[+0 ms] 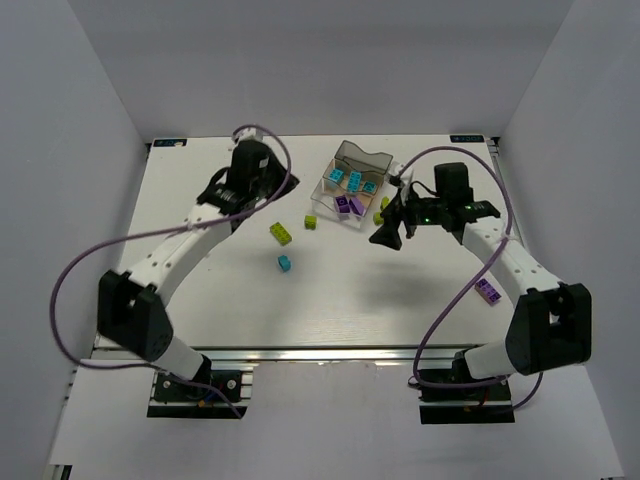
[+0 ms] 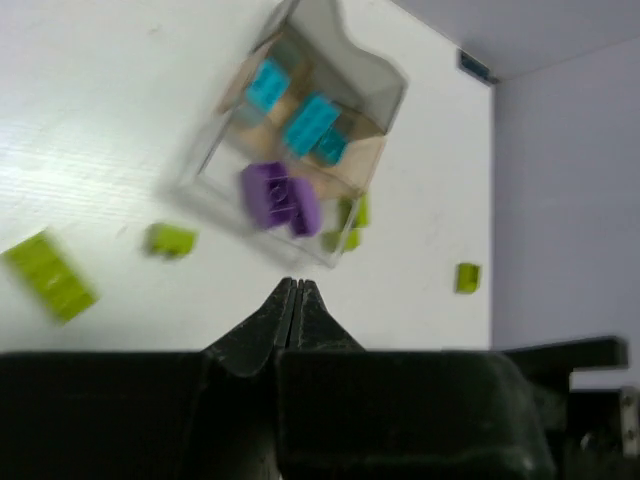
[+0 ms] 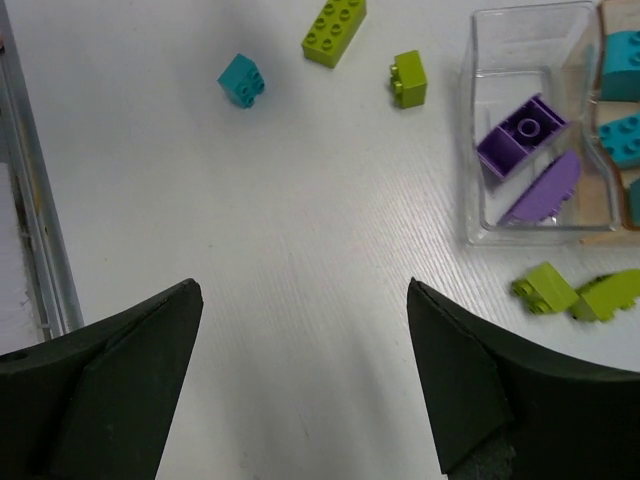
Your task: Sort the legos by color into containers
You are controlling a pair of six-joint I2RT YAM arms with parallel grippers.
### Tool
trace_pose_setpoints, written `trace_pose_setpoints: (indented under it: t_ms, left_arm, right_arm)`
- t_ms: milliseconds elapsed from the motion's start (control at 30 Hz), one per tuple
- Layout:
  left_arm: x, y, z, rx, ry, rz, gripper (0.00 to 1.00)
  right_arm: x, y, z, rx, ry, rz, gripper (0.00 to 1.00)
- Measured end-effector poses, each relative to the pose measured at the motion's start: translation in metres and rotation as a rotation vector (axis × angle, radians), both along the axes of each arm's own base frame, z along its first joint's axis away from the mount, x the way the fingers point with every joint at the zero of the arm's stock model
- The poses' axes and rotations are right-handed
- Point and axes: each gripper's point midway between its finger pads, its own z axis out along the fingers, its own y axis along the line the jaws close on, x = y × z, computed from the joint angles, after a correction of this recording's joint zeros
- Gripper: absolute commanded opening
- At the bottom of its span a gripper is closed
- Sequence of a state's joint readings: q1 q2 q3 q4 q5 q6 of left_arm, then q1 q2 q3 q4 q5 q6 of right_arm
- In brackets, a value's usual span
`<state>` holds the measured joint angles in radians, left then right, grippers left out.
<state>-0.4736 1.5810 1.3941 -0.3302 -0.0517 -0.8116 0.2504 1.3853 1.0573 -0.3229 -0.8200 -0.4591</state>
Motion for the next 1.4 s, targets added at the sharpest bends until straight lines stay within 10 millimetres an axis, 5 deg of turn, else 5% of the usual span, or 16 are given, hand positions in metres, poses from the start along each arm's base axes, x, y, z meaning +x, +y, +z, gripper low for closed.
trace_pose_setpoints:
  t_ms: [267,433,700,833,1067,1400]
  left_arm:
    - [-0.103,0.077,-0.052,0.106,0.055,0.096,0.5]
    - [-0.14,0.107,-0.053,0.087,0.032,0.168,0.58]
    - [-0.177,0.134,-0.074,0.062,0.062,0.251,0.63]
    - [-0.193,0.146,-0.086,0.062,0.093,0.29,0.64]
    - [-0.211,0.161,-0.082,0.035,0.089,0.345,0.65]
    - [-0.22,0.169,-0.085,0.027,0.109,0.377,0.66]
  right_arm:
    - [-0.027,0.059,-0.025,-0.132,0.056,0.091,0.78]
    - [-0.044,0.103,-0.043,-0.212,0.124,0.08,0.83]
    - [-0.072,0.169,-0.084,-0.359,0.206,0.002,0.89]
    - [-0.067,0.196,-0.096,-0.386,0.239,-0.067,0.89]
    - [-0.037,0.214,-0.118,-0.416,0.266,-0.234,0.89]
    - [-0.023,0.226,-0.148,-0.45,0.292,-0.292,0.76]
